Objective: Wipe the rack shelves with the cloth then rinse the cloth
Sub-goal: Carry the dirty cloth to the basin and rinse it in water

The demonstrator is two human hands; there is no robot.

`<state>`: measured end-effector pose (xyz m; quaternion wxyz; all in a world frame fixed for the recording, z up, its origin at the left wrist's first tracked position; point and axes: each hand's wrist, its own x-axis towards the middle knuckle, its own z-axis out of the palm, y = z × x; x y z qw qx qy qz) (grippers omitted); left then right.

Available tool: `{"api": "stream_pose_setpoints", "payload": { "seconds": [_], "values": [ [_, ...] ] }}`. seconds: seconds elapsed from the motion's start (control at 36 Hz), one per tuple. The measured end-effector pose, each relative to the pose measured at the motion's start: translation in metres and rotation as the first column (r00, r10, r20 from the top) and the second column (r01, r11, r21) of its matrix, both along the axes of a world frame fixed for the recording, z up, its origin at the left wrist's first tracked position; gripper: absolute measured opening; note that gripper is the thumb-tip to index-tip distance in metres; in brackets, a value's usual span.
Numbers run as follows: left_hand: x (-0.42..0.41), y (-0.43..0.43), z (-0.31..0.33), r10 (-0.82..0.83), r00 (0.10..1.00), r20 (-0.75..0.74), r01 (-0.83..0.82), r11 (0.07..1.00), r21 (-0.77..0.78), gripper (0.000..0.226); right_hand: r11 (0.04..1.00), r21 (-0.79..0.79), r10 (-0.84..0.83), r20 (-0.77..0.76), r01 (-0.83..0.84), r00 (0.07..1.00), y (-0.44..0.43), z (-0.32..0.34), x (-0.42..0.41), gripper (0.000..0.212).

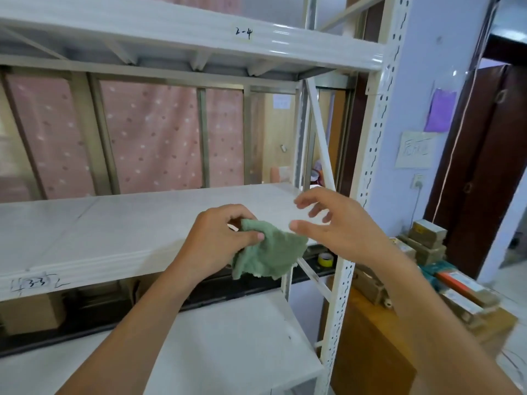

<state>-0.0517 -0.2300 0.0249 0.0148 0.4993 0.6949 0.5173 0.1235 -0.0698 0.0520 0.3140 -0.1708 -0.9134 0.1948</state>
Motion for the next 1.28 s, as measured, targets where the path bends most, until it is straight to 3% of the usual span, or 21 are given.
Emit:
{"api": "stream_pose_setpoints", "payload": {
  "seconds": [0.08,0.17,0.22,0.39,0.58,0.81,1.06,1.28],
  "values": [
    [0.004,0.008,0.004,-0.077,0.997,-0.015,0.076,0.994,-0.074,0.015,0.992,-0.022,0.124,0.158,-0.122,0.979,-0.010,-0.018,-0.001,0.058],
    [0.009,0.017,0.005,-0.186,0.982,0.027,0.187,0.976,-0.109,0.016,0.993,-0.030,0.120,0.142,-0.117,0.983,-0.011,-0.034,0.000,0.031],
    [0.011,0.023,0.004,-0.250,0.966,0.068,0.256,0.961,-0.105,0.015,0.995,-0.053,0.082,0.068,-0.079,0.994,-0.009,-0.039,0.008,0.016],
    [0.021,0.048,-0.008,-0.396,0.876,0.276,0.421,0.906,-0.036,0.011,0.971,-0.237,-0.048,-0.022,0.041,0.999,0.003,-0.043,0.047,0.016],
    [0.064,0.099,-0.038,-0.512,0.760,0.399,0.560,0.829,-0.003,0.013,0.933,-0.193,-0.310,-0.006,0.303,0.951,0.015,-0.067,0.114,0.021],
    [0.157,0.167,-0.064,-0.634,0.619,0.464,0.741,0.667,-0.076,0.019,0.799,-0.357,-0.530,-0.040,0.483,0.847,0.032,-0.096,0.230,0.015],
    [0.293,0.253,-0.100,-0.674,0.539,0.504,0.826,0.540,-0.162,0.025,0.606,-0.514,-0.692,0.035,0.607,0.721,0.063,-0.131,0.366,0.014],
    [0.388,0.313,-0.164,-0.570,0.486,0.663,0.825,0.550,-0.132,0.022,0.447,-0.779,-0.754,-0.064,0.439,0.654,0.099,-0.185,0.449,0.012]
  ]
}}
